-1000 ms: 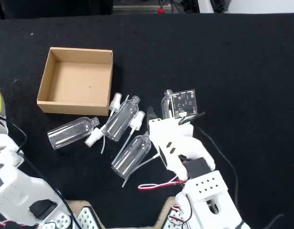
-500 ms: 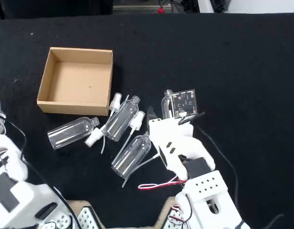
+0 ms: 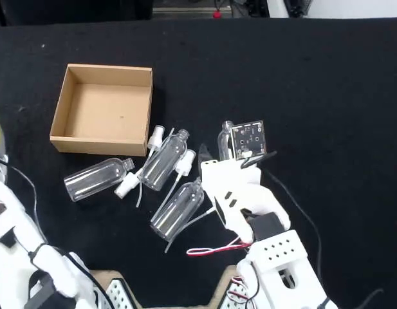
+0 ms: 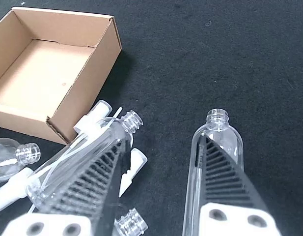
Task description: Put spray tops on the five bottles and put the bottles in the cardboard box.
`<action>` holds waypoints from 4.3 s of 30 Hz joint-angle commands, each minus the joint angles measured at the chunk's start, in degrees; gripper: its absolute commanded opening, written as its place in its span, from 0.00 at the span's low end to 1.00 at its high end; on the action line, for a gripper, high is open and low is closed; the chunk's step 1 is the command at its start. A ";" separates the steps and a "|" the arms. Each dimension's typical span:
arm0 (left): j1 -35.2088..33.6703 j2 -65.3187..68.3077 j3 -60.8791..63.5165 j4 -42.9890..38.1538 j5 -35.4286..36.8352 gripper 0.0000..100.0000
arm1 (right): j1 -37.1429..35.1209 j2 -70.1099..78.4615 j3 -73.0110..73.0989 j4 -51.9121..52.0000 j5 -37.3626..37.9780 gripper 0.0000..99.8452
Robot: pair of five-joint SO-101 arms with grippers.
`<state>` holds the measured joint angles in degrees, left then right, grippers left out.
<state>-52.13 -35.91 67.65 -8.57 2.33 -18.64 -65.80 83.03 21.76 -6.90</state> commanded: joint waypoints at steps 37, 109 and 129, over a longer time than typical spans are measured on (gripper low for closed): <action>-1.10 24.62 1.89 -43.43 -11.96 0.42 | 0.62 -0.48 -0.40 -1.76 -0.53 0.21; 1.89 44.13 -10.33 -51.43 -10.02 0.36 | 0.62 -0.48 -0.40 -1.76 -0.53 0.21; 1.98 44.31 -10.33 -51.34 -9.58 0.36 | 0.62 -0.48 -0.40 -1.76 -0.53 0.21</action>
<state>-50.81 8.66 59.82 -58.77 -7.87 -18.64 -65.80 83.03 21.76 -6.90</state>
